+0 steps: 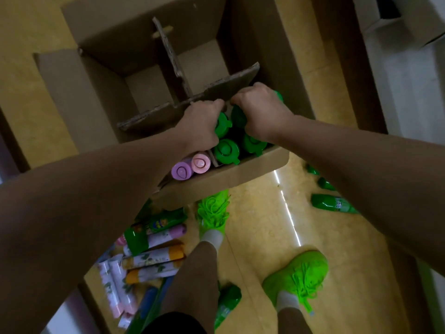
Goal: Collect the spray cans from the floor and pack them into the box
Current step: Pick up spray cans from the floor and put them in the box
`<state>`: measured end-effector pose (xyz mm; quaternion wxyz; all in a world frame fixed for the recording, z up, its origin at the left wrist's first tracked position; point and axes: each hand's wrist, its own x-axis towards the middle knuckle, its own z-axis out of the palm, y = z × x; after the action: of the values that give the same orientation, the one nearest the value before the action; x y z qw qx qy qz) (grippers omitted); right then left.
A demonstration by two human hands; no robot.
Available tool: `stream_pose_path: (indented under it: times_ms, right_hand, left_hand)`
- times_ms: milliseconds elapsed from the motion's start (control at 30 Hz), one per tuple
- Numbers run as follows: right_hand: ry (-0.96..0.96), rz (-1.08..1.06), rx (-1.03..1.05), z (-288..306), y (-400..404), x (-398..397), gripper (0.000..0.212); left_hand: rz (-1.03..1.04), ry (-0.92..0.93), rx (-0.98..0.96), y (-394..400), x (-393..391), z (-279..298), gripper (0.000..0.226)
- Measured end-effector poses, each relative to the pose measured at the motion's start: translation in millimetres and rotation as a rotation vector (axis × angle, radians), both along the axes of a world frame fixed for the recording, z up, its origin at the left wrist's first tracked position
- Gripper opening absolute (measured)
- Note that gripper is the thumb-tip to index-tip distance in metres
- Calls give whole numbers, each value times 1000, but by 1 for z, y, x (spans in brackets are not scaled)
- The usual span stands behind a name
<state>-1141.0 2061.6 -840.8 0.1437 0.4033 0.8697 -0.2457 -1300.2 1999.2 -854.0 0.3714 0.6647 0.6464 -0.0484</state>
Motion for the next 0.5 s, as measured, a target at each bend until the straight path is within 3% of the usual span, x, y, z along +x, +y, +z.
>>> stream_pose_path:
  times_ms: [300,433,500]
  right_hand:
    - [-51,-40,-80,-19,1,-7,40]
    - [-120,-61,-124,-12,9,-5,29]
    - [-122,-13,-125,-10,8,-6,38]
  left_hand:
    - [-74,-29,-56,11,-1,-29,67]
    - [-18,-39,-50,10,2,-37,80]
    - [-1,-59,-72,10,-1,-37,88]
